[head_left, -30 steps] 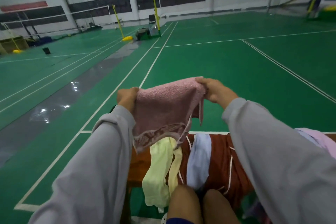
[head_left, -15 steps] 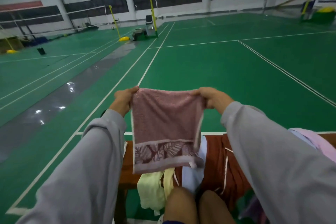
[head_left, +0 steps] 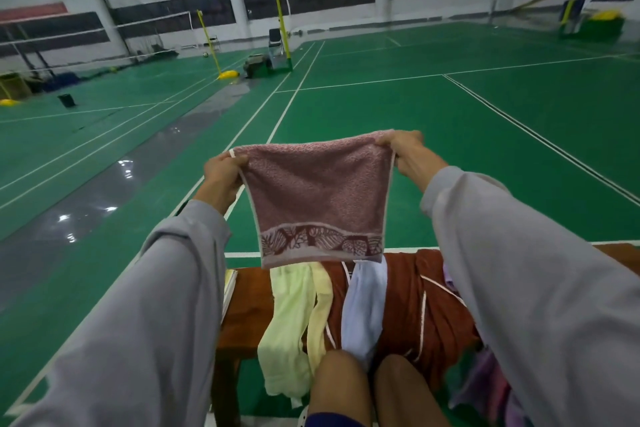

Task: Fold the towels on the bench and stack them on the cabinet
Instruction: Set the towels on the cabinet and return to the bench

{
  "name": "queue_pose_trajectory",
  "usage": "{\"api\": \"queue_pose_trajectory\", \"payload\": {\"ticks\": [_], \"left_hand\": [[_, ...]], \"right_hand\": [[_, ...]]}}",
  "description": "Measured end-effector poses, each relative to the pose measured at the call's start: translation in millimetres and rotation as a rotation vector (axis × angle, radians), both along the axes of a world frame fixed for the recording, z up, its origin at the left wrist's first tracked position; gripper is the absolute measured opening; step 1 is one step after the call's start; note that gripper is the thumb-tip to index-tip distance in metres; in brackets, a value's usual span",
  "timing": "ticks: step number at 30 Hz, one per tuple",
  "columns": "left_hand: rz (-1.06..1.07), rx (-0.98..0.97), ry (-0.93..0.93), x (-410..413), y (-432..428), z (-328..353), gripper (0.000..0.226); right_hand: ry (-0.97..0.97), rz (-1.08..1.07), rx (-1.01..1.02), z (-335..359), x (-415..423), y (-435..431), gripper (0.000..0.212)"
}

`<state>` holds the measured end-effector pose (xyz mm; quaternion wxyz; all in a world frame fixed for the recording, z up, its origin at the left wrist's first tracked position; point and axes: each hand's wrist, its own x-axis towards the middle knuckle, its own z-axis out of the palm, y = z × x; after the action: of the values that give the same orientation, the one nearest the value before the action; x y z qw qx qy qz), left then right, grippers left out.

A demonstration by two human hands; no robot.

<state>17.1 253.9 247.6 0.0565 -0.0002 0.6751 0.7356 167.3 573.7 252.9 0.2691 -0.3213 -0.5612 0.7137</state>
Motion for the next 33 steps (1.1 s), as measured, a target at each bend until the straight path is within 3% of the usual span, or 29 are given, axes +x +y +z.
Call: {"api": "queue_pose_trajectory", "payload": {"ticks": [3, 6, 9, 12, 15, 18, 21, 24, 28, 29, 30, 32, 33], "left_hand": [[-0.017, 0.007, 0.024, 8, 2, 3, 0.022], [0.019, -0.09, 0.063, 3, 1, 0, 0.018], [0.087, -0.245, 0.107, -4, -5, -1, 0.018], [0.105, -0.257, 0.078, -3, -8, -3, 0.017], [0.076, -0.172, 0.063, 2, -10, -3, 0.026], [0.082, -0.205, 0.052, -2, -20, -4, 0.023], [0.104, -0.399, 0.093, -7, -29, -5, 0.03], [0.08, -0.451, 0.113, 0, -26, -3, 0.032], [0.195, -0.563, 0.215, 10, -26, -1, 0.029], [0.203, -0.57, 0.224, 11, -27, -1, 0.026], [0.194, -0.546, 0.214, 12, -25, -2, 0.025], [0.146, -0.441, 0.155, 12, -22, -3, 0.026], [0.12, -0.389, 0.128, 12, -20, -4, 0.028]], "right_hand": [[-0.016, 0.024, 0.054, -1, -2, 9, 0.052], [-0.129, 0.043, 0.265, 2, 4, 10, 0.032], [-0.24, 0.101, 0.408, 6, 6, 9, 0.026], [-0.209, 0.214, 0.082, 9, 5, 10, 0.01], [-0.114, 0.318, -0.161, 14, 16, 4, 0.011], [0.071, 0.395, -0.133, 8, 23, 3, 0.047], [-0.004, 0.567, -0.011, -1, 27, -8, 0.071], [-0.061, 0.687, -0.042, 4, 24, -19, 0.065], [0.317, 0.295, -0.33, 16, 5, -21, 0.044], [0.338, 0.257, -0.376, 16, 7, -22, 0.032], [0.326, 0.336, -0.436, 11, 8, -29, 0.019], [0.133, 0.729, -0.398, -8, 22, -45, 0.047], [0.046, 0.87, -0.349, -15, 30, -52, 0.047]]}}
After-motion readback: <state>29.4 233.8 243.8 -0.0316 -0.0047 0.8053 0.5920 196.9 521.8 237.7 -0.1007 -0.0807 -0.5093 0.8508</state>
